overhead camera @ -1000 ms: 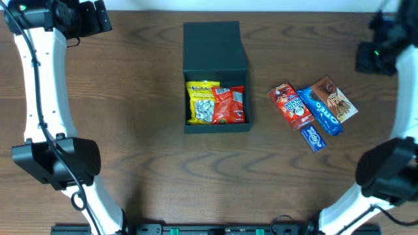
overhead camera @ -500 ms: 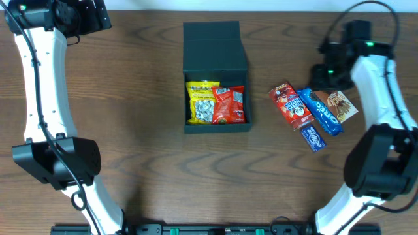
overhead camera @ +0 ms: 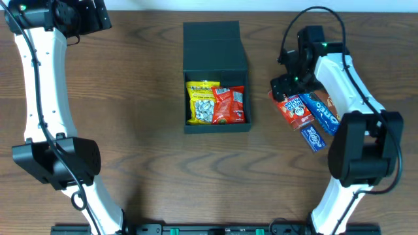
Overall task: Pack container
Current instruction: 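Grasp the red Hello Panda box with the right gripper and lift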
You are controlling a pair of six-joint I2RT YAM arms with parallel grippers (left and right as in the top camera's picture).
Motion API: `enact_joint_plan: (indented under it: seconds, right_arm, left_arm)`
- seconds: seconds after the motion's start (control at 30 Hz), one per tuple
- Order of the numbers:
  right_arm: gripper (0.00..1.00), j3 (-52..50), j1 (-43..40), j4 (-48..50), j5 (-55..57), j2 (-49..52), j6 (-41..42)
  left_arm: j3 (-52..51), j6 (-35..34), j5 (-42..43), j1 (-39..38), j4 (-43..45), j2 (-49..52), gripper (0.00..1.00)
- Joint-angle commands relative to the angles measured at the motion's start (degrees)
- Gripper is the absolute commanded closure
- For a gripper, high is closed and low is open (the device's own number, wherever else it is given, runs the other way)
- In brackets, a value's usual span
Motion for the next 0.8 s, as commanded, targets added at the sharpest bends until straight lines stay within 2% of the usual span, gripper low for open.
enact_joint_plan:
  seconds: [0.0, 0.77]
  right_arm:
    - [0.01, -0.83, 0.74, -0.02, 1.25, 1.46, -2.86]
    - [0.02, -8.22, 0.72, 4.87, 3.43, 1.64, -2.82]
  left_arm:
    - [0.33, 1.01, 0.22, 0.31, 0.00, 0.92, 0.05]
    - [0.33, 1.01, 0.24, 0.31, -0.22, 0.92, 0.05]
